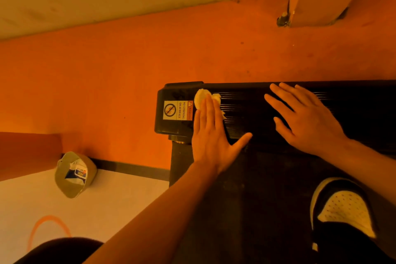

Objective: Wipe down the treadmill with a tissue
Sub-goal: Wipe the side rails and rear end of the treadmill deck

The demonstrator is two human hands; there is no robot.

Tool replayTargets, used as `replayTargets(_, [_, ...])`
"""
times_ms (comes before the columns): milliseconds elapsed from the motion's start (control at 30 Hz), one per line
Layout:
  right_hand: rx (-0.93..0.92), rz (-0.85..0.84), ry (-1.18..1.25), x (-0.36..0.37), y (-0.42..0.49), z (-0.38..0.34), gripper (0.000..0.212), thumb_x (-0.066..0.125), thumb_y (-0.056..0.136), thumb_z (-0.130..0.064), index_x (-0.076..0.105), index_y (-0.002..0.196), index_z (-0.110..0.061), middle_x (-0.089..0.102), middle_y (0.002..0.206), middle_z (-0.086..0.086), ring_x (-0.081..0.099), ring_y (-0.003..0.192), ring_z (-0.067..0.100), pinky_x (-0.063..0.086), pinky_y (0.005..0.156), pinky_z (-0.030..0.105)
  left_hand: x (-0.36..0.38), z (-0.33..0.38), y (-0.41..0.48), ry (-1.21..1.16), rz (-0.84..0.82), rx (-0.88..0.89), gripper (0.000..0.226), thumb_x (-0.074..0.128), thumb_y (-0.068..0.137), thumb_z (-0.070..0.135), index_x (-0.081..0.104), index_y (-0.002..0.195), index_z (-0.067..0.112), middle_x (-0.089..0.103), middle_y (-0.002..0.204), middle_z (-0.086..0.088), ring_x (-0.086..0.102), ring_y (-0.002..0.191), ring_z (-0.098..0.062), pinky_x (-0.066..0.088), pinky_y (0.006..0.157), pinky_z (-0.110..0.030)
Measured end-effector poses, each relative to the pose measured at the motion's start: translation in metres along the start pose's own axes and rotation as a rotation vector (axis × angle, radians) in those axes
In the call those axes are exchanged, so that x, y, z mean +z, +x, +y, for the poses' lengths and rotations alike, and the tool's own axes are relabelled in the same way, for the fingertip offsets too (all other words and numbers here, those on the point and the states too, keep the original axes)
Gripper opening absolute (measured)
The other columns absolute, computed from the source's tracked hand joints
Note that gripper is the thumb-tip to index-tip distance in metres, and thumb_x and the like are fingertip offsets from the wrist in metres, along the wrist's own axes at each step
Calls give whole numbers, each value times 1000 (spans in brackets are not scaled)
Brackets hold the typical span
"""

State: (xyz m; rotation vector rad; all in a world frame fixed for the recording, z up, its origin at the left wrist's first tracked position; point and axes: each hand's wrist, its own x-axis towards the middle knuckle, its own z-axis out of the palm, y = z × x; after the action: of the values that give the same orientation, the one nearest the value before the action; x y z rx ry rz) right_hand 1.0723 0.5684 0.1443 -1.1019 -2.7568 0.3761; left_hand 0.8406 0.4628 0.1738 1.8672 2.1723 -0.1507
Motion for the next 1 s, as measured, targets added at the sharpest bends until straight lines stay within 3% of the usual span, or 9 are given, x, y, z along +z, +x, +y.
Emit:
replayTargets(133, [-6, 1, 4, 0, 0, 1, 60, 38, 103, -36, 42, 157, -10, 33, 166, 14, 30, 154, 32, 24, 126, 50, 3, 24, -4, 15, -61, 226, 113, 22, 89, 88, -6, 165, 9, -17, 172, -9, -18, 159, -20, 3, 130, -45])
replayTargets(367, [-7, 9, -11, 2, 0, 0, 60, 37, 104, -35, 41, 157, -9, 33, 166, 15, 29, 154, 33, 22, 127, 50, 0, -24, 8, 51, 23, 14, 112, 13, 90, 88, -6, 164, 6, -12, 173, -13, -12, 160, -24, 7, 129, -50])
replayTargets(533, [-130, 19, -35, 1, -2, 2, 57, 41, 104, -36, 46, 154, -10, 40, 162, 14, 34, 152, 35, 28, 124, 53, 14, 28, -23, 16, -62, 190, 116, 23, 88, 90, -8, 164, 8, -18, 172, -10, -19, 158, -23, 1, 130, -46])
replayTargets(667, [-150, 15, -17, 1, -2, 5, 54, 40, 105, -33, 48, 154, -12, 40, 162, 13, 34, 152, 34, 29, 124, 52, 18, -18, -20, 120, -35, 335, 111, 29, 91, 87, -4, 165, 12, -12, 173, -9, -10, 160, -23, 7, 130, -49])
replayTargets(767, [-136, 16, 5, 2, -3, 4, 53, 38, 106, -31, 48, 154, -12, 40, 162, 13, 34, 152, 34, 29, 124, 52, 11, -59, -16, 167, 10, 211, 109, 25, 92, 85, 3, 165, 7, -4, 173, -14, -4, 161, -27, 13, 128, -52])
replayTargets(867, [-125, 18, 19, 1, -2, 2, 52, 39, 105, -31, 50, 153, -12, 41, 162, 13, 36, 151, 34, 31, 122, 53, 8, -24, -25, 100, -38, 101, 116, 22, 90, 89, -5, 164, 4, -12, 172, -16, -12, 160, -28, 7, 129, -51])
replayTargets(1000, [-128, 3, 13, 0, -2, 2, 53, 38, 105, -31, 48, 154, -14, 40, 162, 12, 35, 151, 33, 30, 123, 51, 22, 56, -45, -9, -95, 232, 123, 38, 86, 90, -7, 164, 6, -18, 172, -12, -19, 158, -24, 1, 130, -45])
